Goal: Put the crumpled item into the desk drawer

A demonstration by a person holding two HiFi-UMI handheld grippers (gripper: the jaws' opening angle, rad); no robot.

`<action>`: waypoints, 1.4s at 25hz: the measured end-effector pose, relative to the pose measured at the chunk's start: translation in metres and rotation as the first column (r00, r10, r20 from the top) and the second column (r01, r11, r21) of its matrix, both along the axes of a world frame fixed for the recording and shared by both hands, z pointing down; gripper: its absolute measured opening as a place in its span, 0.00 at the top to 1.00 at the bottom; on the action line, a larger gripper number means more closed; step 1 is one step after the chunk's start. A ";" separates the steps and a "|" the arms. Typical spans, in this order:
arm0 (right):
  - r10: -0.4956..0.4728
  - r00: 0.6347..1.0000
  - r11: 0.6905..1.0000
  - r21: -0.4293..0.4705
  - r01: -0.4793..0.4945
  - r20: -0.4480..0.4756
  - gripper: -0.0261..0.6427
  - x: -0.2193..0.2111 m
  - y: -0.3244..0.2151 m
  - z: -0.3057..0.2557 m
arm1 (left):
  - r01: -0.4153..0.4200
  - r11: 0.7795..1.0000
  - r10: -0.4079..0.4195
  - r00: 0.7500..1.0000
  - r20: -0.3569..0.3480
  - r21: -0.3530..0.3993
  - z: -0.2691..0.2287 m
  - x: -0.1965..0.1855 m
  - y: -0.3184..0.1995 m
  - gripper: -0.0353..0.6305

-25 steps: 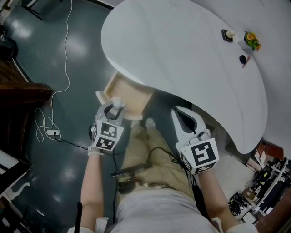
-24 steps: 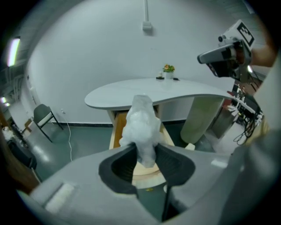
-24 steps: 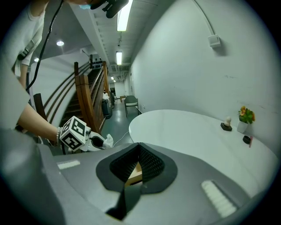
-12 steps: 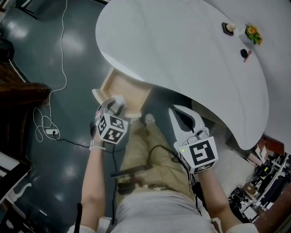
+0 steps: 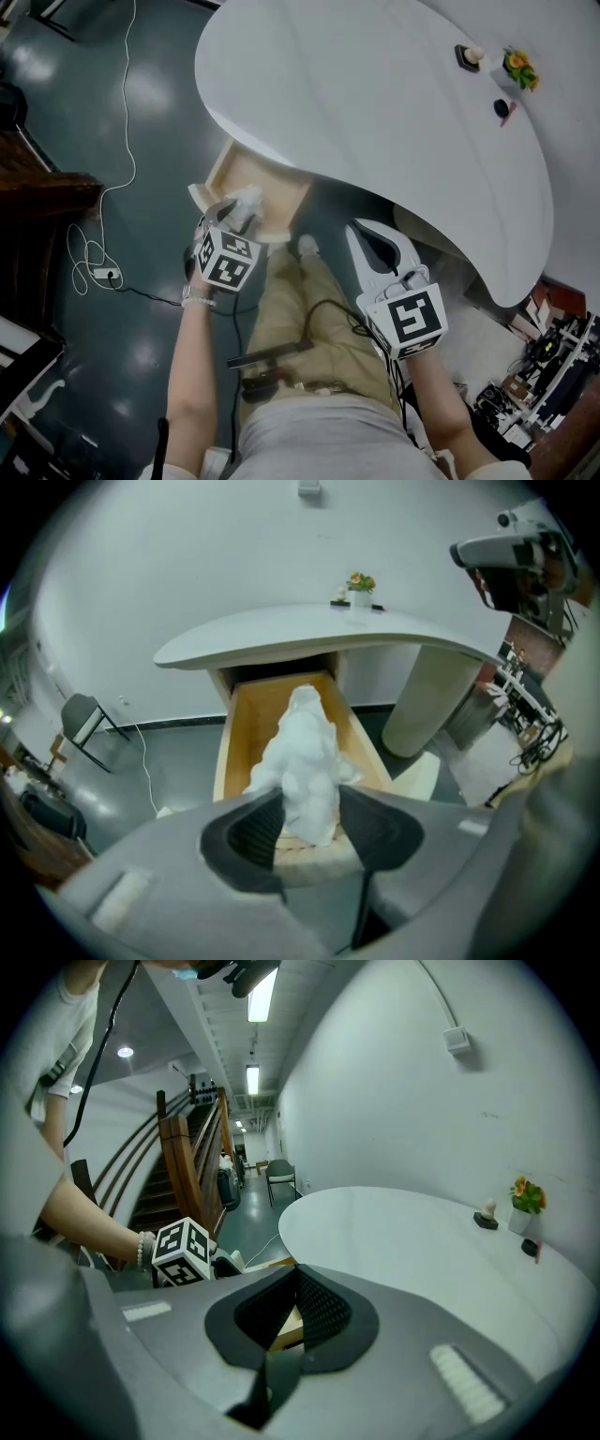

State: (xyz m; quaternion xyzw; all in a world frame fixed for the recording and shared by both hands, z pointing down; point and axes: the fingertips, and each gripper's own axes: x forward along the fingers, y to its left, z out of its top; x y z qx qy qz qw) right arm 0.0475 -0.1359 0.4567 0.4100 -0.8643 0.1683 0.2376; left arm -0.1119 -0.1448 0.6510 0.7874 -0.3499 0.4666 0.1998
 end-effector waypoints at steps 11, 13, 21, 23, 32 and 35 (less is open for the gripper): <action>-0.014 1.000 1.000 0.002 0.014 0.002 0.95 -0.004 0.001 0.001 | 0.022 1.000 -0.022 0.999 -0.023 0.007 -0.001 -0.003 -0.002 0.62; -0.016 1.000 1.000 0.001 0.016 0.003 0.95 -0.005 0.002 0.000 | 0.027 1.000 -0.027 0.999 -0.020 0.012 -0.002 -0.004 -0.001 0.62; -0.025 1.000 1.000 0.007 0.025 0.008 0.95 -0.005 0.002 0.000 | 0.032 0.997 -0.029 0.999 -0.039 0.074 -0.015 -0.004 -0.004 0.91; -0.029 1.000 0.999 0.013 0.029 0.009 0.95 -0.007 0.002 -0.003 | 0.056 0.994 -0.049 0.996 -0.078 0.092 -0.023 -0.004 -0.006 0.95; -0.055 0.998 0.997 0.045 0.055 0.014 0.95 -0.017 0.001 -0.024 | 0.163 0.970 -0.117 0.962 -0.245 0.179 -0.086 -0.006 -0.014 0.95; -0.073 0.997 0.995 0.076 0.072 0.016 0.95 -0.021 -0.001 -0.035 | 0.183 0.961 -0.121 0.954 -0.276 0.209 -0.111 -0.008 -0.015 0.95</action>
